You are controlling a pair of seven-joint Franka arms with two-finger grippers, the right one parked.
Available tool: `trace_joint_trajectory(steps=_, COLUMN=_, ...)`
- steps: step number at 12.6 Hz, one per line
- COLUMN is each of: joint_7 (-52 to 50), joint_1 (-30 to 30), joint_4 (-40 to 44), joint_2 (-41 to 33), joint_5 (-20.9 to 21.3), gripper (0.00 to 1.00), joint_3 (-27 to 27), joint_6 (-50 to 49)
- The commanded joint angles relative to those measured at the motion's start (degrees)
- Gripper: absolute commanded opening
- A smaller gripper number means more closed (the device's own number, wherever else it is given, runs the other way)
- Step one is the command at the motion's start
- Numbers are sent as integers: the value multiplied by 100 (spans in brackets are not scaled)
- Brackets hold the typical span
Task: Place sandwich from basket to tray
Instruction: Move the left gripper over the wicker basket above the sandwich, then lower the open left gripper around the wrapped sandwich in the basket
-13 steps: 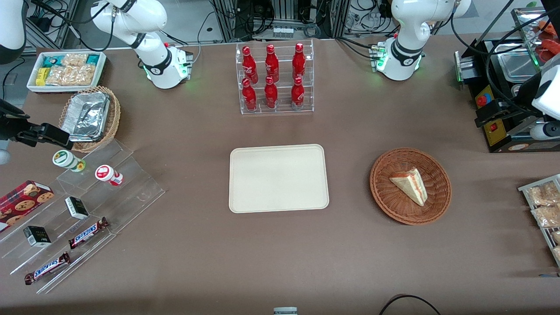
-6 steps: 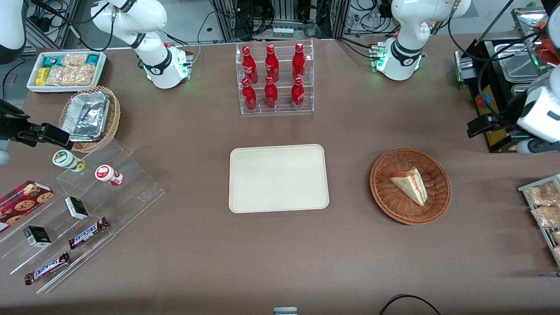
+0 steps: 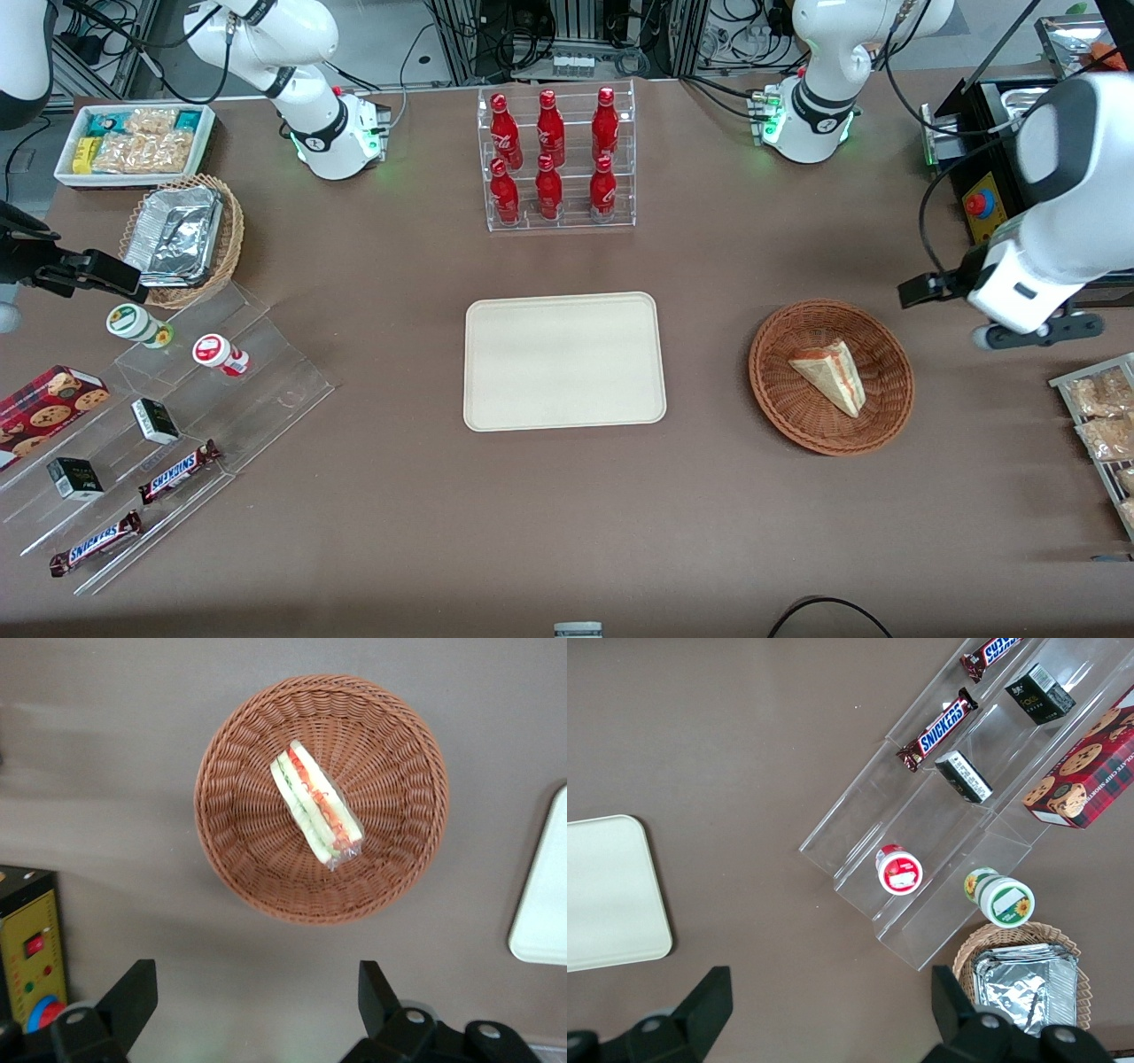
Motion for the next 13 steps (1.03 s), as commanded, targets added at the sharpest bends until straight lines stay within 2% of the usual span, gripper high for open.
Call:
trace_joint_trajectory(steps=1, joint_7=-32, joint_1=-26, joint_4=-818, joint_2=-130, joint_5=17, gripper=100, joint_3=19, joint_6=948)
trace_joint_trajectory(steps=4, joint_7=-50, joint_1=-17, joint_4=-1767, joint_2=-130, joint_5=17, gripper=100, joint_3=19, joint_6=2354)
trace_joint_trajectory(steps=9, joint_7=-760, joint_1=-26, joint_4=-1945, joint_2=-33, joint_5=26, gripper=100, joint_3=19, joint_6=2629)
trace_joint_trajectory(steps=13, joint_7=-2252, joint_1=-123, joint_4=-2025, joint_2=81, joint_5=26, gripper=100, joint_3=10, joint_6=3016)
